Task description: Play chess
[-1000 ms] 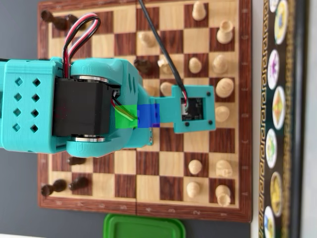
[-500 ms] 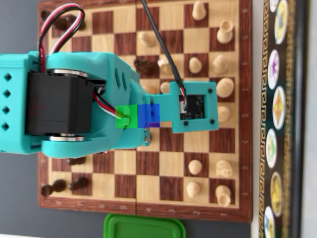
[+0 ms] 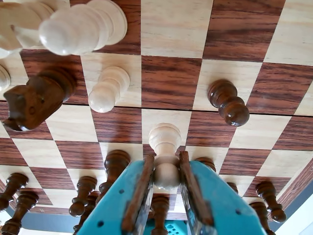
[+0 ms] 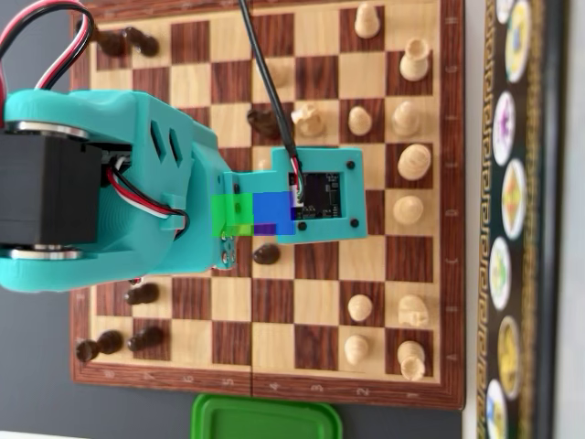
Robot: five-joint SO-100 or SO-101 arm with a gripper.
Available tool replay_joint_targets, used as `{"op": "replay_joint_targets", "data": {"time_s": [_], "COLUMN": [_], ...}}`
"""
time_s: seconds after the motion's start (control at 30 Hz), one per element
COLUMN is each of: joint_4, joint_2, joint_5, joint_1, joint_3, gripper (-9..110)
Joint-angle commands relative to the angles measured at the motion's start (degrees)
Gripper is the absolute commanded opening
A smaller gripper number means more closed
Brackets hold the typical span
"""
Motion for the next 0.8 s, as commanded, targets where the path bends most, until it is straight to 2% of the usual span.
{"op": "replay_joint_targets", "data": {"time_s": [0.0,0.4,0.77], "joint_4": [-0.2,-0.5,-5.9], "joint_2": [3.2,3.6,3.3], "joint_5": [-0.1,0.3,-0.1], "joint_1": [-0.2,-0.3,-0.8], "joint_3": [0.4,4.1,7.5], "gripper": [6,6,6]}}
